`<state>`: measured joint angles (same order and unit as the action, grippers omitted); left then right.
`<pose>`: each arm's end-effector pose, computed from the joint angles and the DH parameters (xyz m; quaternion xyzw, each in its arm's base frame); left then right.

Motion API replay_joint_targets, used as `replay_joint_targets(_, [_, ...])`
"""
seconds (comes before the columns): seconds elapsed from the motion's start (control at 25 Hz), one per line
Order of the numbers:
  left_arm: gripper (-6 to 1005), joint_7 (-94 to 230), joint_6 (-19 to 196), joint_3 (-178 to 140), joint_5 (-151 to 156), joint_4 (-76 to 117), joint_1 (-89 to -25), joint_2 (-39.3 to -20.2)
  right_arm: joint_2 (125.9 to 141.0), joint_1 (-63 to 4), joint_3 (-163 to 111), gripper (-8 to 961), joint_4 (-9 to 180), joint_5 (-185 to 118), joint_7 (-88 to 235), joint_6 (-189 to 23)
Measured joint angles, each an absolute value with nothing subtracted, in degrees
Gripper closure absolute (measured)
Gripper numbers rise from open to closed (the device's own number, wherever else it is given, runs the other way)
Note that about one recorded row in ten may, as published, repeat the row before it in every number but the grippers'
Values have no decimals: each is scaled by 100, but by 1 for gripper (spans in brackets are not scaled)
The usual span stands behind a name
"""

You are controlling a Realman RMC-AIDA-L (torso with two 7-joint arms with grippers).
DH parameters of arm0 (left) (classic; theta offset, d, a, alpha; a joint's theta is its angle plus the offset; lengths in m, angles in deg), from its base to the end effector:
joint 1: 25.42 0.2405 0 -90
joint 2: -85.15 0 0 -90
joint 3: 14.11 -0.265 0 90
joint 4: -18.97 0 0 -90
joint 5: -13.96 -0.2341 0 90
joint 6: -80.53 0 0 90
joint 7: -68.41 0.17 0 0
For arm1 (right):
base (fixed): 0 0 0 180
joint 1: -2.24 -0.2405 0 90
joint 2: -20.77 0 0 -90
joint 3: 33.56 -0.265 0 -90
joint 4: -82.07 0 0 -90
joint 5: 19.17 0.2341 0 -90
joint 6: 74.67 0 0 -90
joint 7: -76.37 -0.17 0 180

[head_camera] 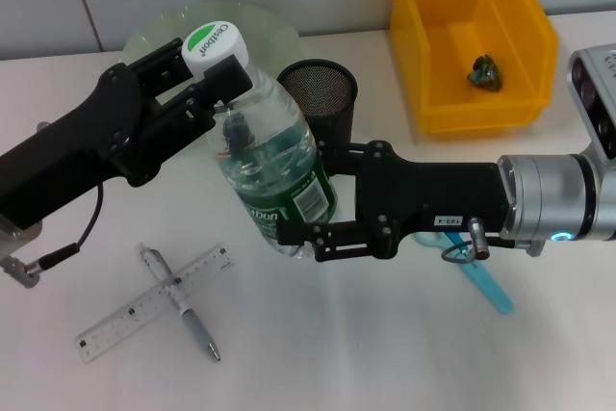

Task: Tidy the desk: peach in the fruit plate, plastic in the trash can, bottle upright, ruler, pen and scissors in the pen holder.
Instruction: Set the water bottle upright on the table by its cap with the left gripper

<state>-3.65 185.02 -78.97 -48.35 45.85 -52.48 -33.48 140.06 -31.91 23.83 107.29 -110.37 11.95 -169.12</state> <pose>-0.1935 0.3258 -0.0098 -0.8146 -0.1454 -0.5593 0.0498 0.2044 0.3415 -0.0694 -0.9240 0.0975 0.3678 0.0370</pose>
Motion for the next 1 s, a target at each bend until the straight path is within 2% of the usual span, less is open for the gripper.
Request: replay_joint_targets(1.0, [530, -371, 18532, -7899, -4793, 4622, -5281, -3350, 14010, -3250, 2570, 144, 10765, -11112, 1203, -16629])
